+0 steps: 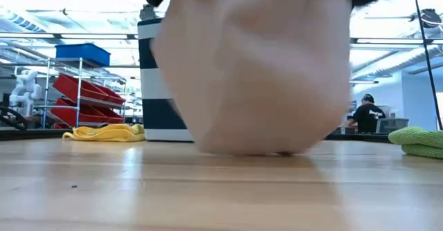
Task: Fold towel
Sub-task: Fold the light pink towel
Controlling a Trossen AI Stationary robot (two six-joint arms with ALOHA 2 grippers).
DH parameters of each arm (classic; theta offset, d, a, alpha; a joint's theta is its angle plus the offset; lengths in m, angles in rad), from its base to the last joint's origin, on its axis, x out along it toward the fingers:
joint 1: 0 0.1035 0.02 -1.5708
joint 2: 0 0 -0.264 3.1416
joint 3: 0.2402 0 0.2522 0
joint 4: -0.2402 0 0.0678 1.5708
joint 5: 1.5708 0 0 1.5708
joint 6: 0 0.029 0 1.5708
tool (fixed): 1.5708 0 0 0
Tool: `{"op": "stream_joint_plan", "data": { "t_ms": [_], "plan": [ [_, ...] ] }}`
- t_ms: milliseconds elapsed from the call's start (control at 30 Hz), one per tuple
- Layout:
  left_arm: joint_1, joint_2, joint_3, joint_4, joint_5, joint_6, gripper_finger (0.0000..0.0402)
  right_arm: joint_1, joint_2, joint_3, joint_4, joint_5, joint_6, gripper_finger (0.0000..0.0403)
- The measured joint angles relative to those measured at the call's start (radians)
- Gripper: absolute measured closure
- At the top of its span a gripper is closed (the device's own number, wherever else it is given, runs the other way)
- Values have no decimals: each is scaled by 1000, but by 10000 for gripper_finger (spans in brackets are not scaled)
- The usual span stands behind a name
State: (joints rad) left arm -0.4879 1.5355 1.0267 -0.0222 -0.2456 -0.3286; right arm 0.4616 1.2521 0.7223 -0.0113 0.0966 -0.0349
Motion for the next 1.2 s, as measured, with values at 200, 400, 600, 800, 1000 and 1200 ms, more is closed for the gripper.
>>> {"op": "stream_joint_plan", "data": {
  "t_ms": [200,400,600,800,1000,1200],
  "plan": [
    [9,-87,0,-38,-96,75,401,-8,-193,0,-41,2,-67,401],
    [104,-105,0,-70,-111,86,401,-94,-294,0,-95,9,-127,401],
    [225,-105,0,-74,-111,89,401,-219,-328,7,-151,8,-196,401],
    [263,-105,0,-74,-104,87,401,-294,-345,38,-248,-30,-232,401],
    [163,-72,-14,-62,-107,49,401,-279,-271,12,-355,-210,-147,401],
    [88,30,-130,-44,-137,-165,401,-224,-115,-85,-218,-281,-127,401]
  ]
}}
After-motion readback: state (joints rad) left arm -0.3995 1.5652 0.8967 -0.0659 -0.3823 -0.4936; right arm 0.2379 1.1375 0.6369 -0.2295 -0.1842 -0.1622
